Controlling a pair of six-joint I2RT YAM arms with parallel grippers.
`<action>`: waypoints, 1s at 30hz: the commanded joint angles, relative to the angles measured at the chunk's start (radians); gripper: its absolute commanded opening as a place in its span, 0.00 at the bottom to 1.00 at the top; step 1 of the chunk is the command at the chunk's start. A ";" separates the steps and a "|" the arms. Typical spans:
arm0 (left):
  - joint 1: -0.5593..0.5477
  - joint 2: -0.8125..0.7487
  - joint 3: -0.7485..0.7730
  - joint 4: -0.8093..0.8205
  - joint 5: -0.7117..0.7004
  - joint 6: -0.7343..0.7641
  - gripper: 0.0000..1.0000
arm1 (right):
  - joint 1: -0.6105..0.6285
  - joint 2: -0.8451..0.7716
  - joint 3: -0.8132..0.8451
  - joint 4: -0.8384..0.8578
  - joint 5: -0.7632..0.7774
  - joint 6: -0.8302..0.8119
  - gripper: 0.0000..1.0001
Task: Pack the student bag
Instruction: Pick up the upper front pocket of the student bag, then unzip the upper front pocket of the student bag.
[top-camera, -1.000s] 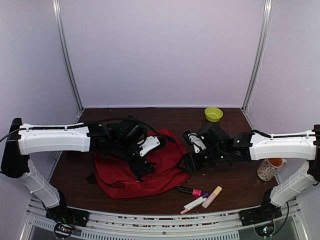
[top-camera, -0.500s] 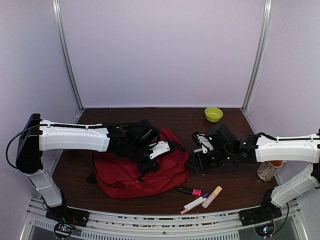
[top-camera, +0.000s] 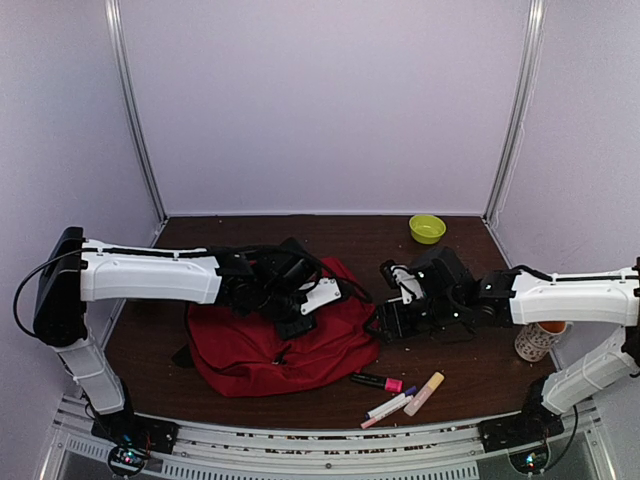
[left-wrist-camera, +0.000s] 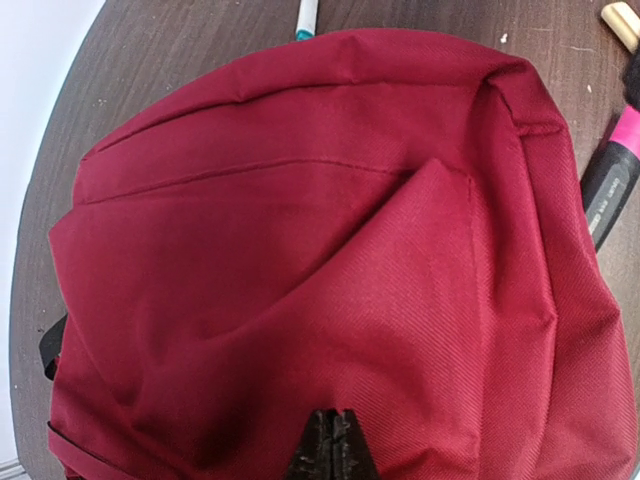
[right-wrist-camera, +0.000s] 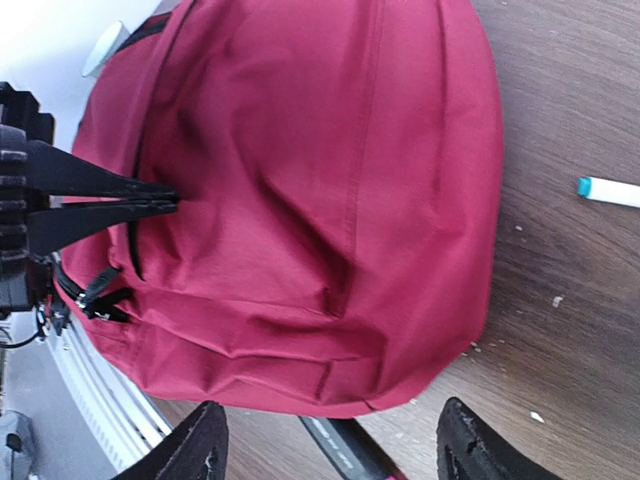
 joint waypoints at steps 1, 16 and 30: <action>0.011 -0.007 0.007 0.070 -0.030 -0.002 0.00 | 0.002 0.028 -0.021 0.093 -0.064 0.051 0.74; 0.023 -0.115 -0.037 0.130 -0.050 -0.082 0.00 | 0.018 0.219 0.111 0.039 0.049 0.073 0.66; 0.036 -0.192 -0.103 0.151 -0.094 -0.116 0.00 | 0.018 0.260 0.123 -0.046 0.152 0.042 0.00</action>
